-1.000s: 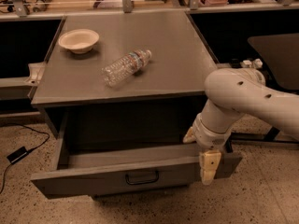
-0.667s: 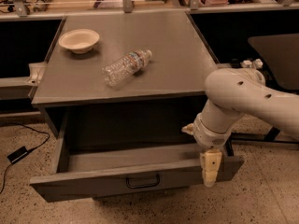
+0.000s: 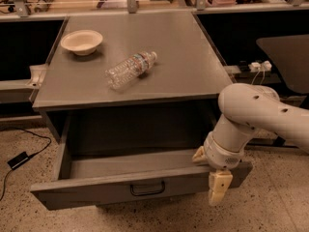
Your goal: Open top drawer
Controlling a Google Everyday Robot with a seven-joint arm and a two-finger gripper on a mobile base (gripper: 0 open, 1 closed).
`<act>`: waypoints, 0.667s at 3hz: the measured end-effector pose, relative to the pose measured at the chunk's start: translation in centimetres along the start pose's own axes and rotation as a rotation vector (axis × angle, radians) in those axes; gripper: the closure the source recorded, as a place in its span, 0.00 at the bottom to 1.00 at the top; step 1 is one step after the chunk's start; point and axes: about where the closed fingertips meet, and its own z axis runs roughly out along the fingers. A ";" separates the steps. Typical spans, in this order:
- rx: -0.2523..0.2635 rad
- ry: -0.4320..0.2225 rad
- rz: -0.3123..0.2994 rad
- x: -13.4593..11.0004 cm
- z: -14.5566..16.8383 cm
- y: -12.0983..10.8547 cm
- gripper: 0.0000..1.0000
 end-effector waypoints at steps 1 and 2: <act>-0.039 -0.014 -0.002 -0.6 -0.2 3.8 0.47; -0.045 -0.004 -0.001 -1.1 -1.6 7.3 0.59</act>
Offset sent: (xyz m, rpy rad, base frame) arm -0.1087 -0.0091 0.0557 -0.0105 0.0461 0.0135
